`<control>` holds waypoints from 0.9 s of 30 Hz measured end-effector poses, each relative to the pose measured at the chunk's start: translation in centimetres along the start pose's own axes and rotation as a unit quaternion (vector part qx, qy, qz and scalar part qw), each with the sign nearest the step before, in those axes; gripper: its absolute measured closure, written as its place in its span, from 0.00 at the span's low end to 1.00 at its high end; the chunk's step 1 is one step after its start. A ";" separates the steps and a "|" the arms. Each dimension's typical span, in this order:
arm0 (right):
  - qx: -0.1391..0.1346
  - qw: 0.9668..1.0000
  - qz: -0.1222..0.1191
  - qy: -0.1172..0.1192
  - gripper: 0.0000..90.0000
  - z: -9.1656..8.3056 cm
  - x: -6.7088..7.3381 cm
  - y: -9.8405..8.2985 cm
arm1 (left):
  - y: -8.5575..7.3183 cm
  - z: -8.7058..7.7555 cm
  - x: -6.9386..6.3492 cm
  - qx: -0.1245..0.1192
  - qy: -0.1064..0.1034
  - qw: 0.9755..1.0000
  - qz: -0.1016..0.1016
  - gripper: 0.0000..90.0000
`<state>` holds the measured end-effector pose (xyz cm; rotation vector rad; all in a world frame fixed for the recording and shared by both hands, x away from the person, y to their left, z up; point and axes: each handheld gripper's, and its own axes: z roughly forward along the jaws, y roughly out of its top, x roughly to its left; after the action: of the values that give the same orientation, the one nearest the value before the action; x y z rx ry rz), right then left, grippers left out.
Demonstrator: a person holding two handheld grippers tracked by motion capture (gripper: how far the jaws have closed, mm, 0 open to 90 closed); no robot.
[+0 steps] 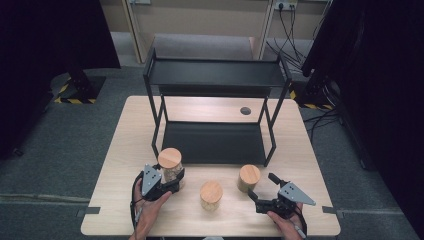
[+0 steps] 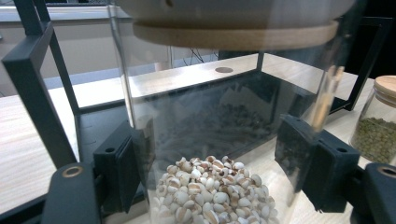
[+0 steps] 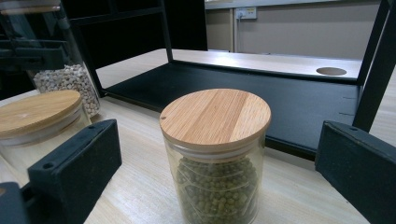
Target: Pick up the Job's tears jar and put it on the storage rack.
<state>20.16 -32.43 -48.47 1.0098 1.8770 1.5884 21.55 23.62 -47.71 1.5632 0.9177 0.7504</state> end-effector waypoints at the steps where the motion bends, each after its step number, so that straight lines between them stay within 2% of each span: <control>1: 0.000 1.000 0.001 -0.001 0.01 0.0 0.0 0.0 | 0.3 0.3 0.0 0.001 0.001 1.000 -0.001 0.28; 20: 0.000 1.000 0.001 0.000 0.01 0.0 0.0 0.0 | 2.1 2.6 0.1 -0.007 -0.006 1.000 -0.002 0.28; 27: -0.001 1.000 0.001 -0.001 0.01 0.0 0.0 0.0 | 2.7 3.2 0.2 -0.007 -0.003 1.000 -0.002 0.28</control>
<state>20.14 -32.44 -48.48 1.0126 1.8732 1.5906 24.80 21.97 -45.63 1.5489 0.9097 0.7476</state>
